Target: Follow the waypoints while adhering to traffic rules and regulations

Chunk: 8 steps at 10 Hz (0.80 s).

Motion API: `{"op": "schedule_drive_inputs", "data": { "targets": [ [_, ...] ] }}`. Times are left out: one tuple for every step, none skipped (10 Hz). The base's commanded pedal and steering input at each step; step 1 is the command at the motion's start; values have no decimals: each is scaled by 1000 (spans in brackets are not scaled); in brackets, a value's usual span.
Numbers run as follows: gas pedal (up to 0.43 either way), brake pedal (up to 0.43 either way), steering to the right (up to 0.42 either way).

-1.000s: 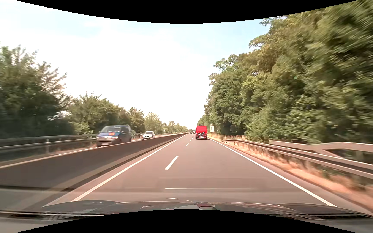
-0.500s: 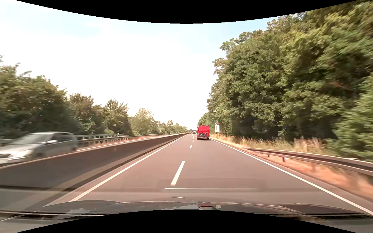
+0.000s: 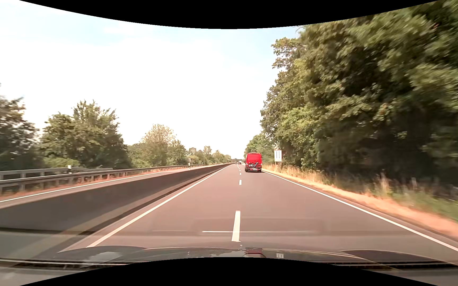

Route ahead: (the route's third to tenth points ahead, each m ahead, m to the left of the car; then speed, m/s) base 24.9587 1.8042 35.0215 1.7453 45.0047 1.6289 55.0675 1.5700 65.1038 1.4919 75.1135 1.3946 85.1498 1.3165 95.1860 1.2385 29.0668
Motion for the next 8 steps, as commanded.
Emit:
{"op": "schedule_drive_inputs", "data": {
  "targets": [
    [441, 0, -5],
    [441, 0, -5],
    [441, 0, -4],
    [441, 0, -4],
    [441, 0, -3],
    [441, 0, -3],
    [441, 0, -3],
    [441, 0, -2]
  ]
}}
